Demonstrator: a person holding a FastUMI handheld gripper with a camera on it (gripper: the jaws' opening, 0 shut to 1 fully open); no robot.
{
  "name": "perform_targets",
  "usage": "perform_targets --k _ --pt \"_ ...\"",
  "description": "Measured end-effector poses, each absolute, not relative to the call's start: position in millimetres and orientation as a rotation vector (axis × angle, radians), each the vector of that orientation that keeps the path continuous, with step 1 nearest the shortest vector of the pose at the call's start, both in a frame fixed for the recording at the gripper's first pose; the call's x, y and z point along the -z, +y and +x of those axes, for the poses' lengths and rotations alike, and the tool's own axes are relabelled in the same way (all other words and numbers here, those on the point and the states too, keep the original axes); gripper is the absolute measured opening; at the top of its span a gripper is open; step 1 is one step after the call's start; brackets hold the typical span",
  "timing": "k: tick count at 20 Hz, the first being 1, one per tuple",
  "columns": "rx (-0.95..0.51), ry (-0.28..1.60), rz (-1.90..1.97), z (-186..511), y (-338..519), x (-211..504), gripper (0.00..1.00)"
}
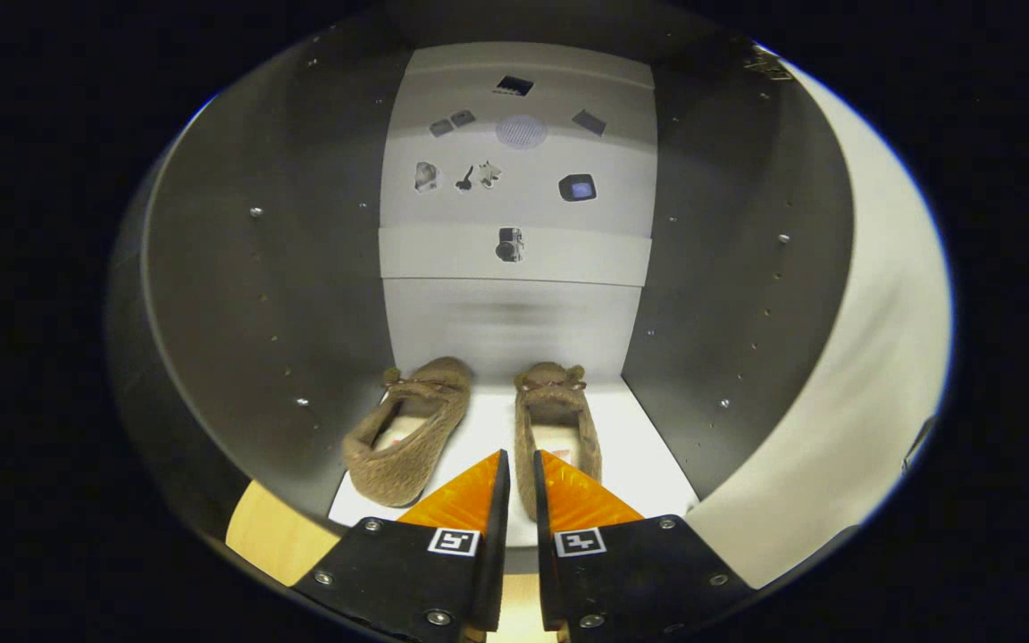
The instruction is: Open the shoe cabinet door, grab the shoes and put them into the shoe cabinet, then close the shoe cabinet door.
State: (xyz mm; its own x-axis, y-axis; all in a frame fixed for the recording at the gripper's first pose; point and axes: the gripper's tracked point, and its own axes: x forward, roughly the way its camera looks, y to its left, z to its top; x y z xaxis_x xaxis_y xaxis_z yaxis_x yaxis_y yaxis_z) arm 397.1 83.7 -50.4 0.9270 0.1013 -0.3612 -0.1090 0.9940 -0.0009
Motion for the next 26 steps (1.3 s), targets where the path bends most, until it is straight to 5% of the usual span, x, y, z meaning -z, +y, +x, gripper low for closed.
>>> perform_targets --k 17,26 --pt "-0.053 0.301 0.082 166 52 24 0.17" --pt "0.104 0.288 0.137 61 -61 30 0.17"
